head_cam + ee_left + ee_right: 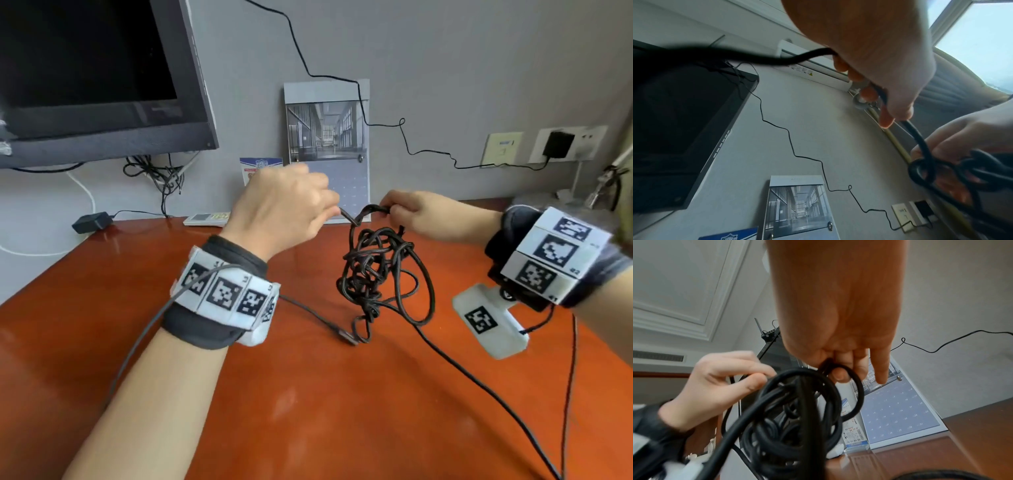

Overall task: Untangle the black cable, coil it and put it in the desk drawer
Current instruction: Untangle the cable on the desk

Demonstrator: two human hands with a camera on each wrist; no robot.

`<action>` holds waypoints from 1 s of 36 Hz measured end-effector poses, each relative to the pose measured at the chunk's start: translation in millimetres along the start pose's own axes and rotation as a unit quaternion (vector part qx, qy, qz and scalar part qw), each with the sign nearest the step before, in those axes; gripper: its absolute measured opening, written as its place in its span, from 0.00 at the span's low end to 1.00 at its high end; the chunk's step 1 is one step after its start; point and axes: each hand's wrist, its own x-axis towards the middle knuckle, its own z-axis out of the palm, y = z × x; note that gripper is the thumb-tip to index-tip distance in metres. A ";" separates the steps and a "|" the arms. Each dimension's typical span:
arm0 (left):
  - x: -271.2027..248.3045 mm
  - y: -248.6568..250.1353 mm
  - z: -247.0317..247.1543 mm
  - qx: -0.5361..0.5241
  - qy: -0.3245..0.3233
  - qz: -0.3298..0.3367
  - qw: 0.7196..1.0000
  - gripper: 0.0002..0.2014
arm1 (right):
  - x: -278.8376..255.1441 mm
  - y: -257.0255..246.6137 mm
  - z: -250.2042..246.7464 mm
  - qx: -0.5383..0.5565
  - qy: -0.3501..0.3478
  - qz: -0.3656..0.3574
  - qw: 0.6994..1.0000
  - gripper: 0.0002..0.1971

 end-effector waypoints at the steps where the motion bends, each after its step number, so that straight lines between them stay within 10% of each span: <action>1: -0.1 -1.4 2.6 0.027 0.025 0.028 0.999 0.18 | -0.8 -0.1 1.4 -0.003 -0.001 0.000 1.000 0.08; 7: -1.7 -4.5 5.3 -0.075 -0.071 0.011 0.995 0.14 | -8.6 4.1 4.3 -0.001 0.028 0.012 1.000 0.07; 11: -32.4 -19.0 24.2 -0.262 -0.296 -0.182 0.900 0.13 | -11.8 15.6 2.1 -0.022 0.047 0.034 0.998 0.07; 19: -90.7 -33.1 55.0 -0.144 -0.477 -0.294 0.816 0.14 | -13.6 30.3 2.2 -0.001 0.031 0.082 0.996 0.11; 22: -86.2 -26.2 56.0 -0.249 -0.430 -0.349 0.795 0.14 | -10.6 27.6 6.8 0.005 0.032 0.084 0.996 0.13; 26: -65.5 -15.6 46.2 -0.434 -0.217 -0.420 0.767 0.13 | -8.4 26.9 12.3 0.006 0.042 0.088 0.995 0.14; 30: -40.0 -5.4 17.6 -0.587 -0.120 -0.431 0.675 0.14 | -9.1 26.2 17.7 0.010 0.047 0.085 0.995 0.13; 32: -34.7 -2.8 8.5 -0.561 -0.146 -0.419 0.699 0.09 | -9.8 25.4 19.8 0.016 0.049 0.080 0.995 0.13; 36: -29.4 4.1 -5.6 -0.324 -0.237 -0.380 0.833 0.16 | -14.3 19.4 21.7 0.083 0.039 0.064 0.994 0.14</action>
